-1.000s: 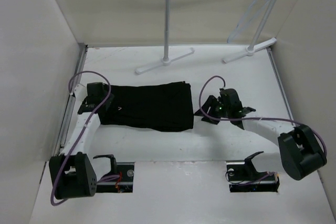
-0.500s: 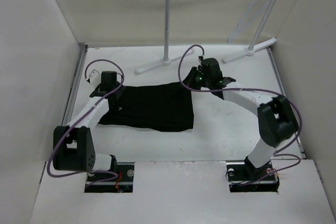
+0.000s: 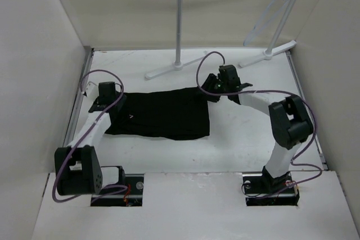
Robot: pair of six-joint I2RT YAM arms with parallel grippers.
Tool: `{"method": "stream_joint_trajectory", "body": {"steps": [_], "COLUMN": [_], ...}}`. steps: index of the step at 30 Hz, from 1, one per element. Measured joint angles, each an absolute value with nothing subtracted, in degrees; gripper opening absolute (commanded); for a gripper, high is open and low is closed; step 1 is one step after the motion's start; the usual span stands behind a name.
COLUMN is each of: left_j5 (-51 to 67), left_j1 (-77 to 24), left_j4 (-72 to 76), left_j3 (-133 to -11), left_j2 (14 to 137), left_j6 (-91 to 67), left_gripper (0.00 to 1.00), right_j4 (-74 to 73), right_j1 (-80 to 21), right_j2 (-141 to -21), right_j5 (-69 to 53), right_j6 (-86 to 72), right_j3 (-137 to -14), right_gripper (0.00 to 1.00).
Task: Place the trousers on the hanger
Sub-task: Pick up the hanger from the clothesline.
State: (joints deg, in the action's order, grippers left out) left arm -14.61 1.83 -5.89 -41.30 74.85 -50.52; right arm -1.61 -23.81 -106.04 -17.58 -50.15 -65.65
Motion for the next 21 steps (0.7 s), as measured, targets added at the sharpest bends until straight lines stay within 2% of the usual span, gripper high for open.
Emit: {"method": "stream_joint_trajectory", "body": {"steps": [3, 6, 8, 10, 12, 16, 18, 21], "left_j5": [-14.44, -14.44, -14.7, -15.14, -15.2, -14.96, -14.98, -15.0], "left_j1": [-0.21, -1.56, -2.59, -4.49, -7.86, -17.41, -22.04, -27.16], "left_j4": [-8.12, -8.75, -8.91, -9.17, -9.63, -10.31, -10.37, -10.11], "left_j3": [-43.2, -46.17, -47.46, -47.92, -47.99, -48.56, -49.34, -49.95], "left_j2": [68.84, 64.66, 62.81, 62.02, 62.39, 66.0, 68.2, 69.65], "left_j6": [-50.48, -50.39, -50.33, -50.04, -49.71, -47.97, -46.52, -44.31], "left_gripper": [0.56, 0.56, 0.55, 0.52, 0.45, 0.23, 0.19, 0.2], "right_j4": [-3.49, -5.93, -7.88, -10.17, -12.64, -16.1, -16.71, -16.4], "right_j1": [-24.14, -24.84, -25.12, -25.1, -23.77, -16.32, -11.31, -4.23], "right_j2": [-98.87, -89.38, -83.05, -77.25, -72.77, -70.67, -72.29, -76.71], "right_j5": [-17.8, -18.04, -18.2, -18.39, -18.74, -18.13, -17.41, -15.59], "right_j6": [-49.93, -49.39, -48.66, -47.72, -47.13, -45.8, -45.17, -43.83], "right_j3": [-64.07, -62.63, -62.04, -62.11, -63.35, -72.16, -78.87, -88.95], "right_gripper": [0.67, 0.66, 0.49, 0.18, 0.08, 0.1, 0.2, 0.4]}}
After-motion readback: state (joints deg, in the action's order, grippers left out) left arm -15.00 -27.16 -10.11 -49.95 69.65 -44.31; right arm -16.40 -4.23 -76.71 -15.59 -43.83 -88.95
